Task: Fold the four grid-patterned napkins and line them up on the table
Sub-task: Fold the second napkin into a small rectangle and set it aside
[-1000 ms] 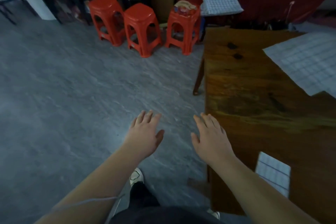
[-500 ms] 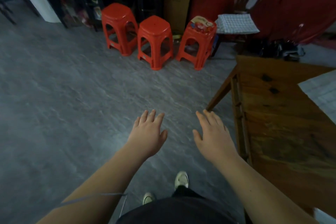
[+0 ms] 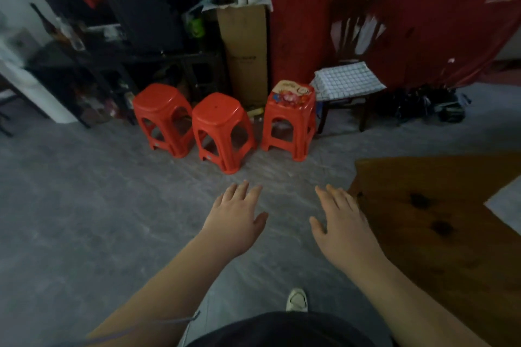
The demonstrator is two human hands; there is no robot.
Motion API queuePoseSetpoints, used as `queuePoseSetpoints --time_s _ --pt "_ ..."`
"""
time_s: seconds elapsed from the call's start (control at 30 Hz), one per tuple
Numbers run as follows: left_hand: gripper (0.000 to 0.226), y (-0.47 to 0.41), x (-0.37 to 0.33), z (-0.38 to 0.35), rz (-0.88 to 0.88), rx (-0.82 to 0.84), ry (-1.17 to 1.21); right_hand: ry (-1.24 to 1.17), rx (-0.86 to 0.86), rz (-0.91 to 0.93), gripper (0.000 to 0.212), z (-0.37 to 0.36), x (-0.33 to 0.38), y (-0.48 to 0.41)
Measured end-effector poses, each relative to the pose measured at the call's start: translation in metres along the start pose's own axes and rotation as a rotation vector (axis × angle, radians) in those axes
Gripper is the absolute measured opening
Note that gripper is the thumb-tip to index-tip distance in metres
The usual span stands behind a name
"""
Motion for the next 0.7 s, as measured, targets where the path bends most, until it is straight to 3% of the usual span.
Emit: queuePoseSetpoints --time_s 0.47,0.7 --pt "0.069 -0.298 0.000 0.047 -0.124 0.009 0.048 0.039 -0.040 -0.089 0.067 0.068 -0.021 -0.269" --pt "0.069 -0.482 0.027 0.089 -0.260 0.074 0.020 0.042 -0.097 -0.242 0.067 0.087 -0.035 -0.434"
Point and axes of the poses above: each hand's wrist, its own y-axis away from the middle knuckle, its own z-axis out of the back of the hand, x = y × z, the point moved 8 cm from there along -y, towards the middle knuckle, and after that the axes turned 5 degrees about -y, right-handed, at the moved point
